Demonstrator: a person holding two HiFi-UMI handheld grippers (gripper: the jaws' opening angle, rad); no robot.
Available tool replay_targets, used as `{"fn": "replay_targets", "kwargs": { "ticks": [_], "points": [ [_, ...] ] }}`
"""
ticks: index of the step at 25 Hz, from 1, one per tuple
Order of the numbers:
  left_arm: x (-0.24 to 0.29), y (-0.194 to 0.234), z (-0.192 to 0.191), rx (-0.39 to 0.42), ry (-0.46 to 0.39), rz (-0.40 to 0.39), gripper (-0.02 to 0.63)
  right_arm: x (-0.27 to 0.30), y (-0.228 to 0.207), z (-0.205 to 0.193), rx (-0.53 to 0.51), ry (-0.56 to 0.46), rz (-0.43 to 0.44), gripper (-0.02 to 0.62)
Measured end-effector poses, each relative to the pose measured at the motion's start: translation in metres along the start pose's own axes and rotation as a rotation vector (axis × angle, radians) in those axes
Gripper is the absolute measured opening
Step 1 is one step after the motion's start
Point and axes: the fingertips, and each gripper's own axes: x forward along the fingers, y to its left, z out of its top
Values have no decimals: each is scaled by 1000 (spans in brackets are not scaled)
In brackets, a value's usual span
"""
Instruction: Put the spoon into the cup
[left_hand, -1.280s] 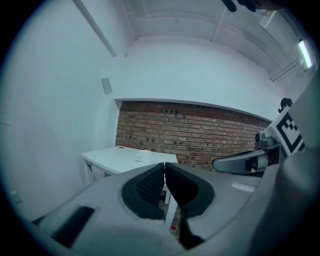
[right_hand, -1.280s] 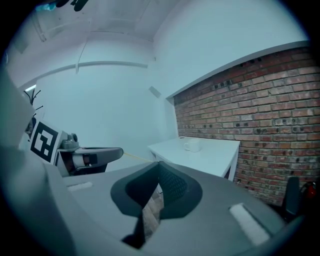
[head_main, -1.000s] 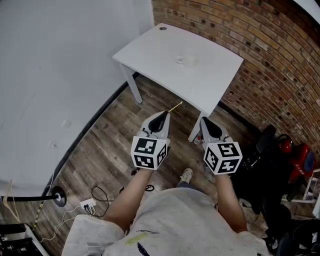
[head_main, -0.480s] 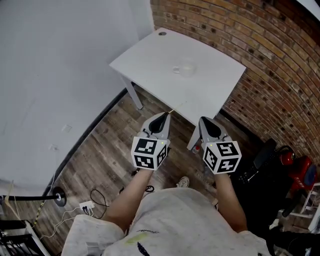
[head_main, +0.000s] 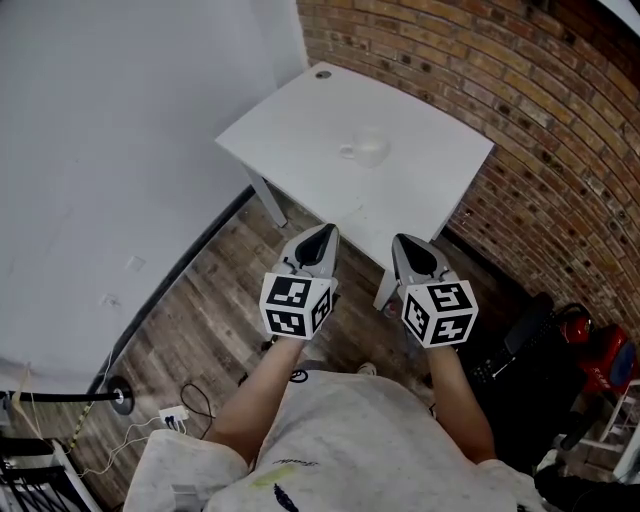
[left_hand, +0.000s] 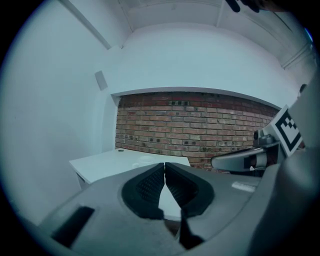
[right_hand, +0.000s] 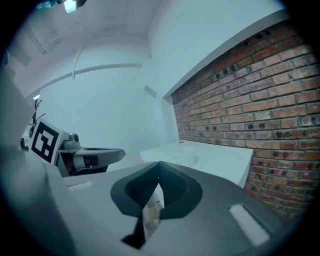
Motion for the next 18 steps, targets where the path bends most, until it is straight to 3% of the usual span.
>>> {"fn": "replay_targets", "kwargs": {
  "ticks": [18],
  "points": [
    [105, 54, 17, -6, -13, -59, 6, 91, -49, 29, -21, 2, -55, 11]
  ]
}}
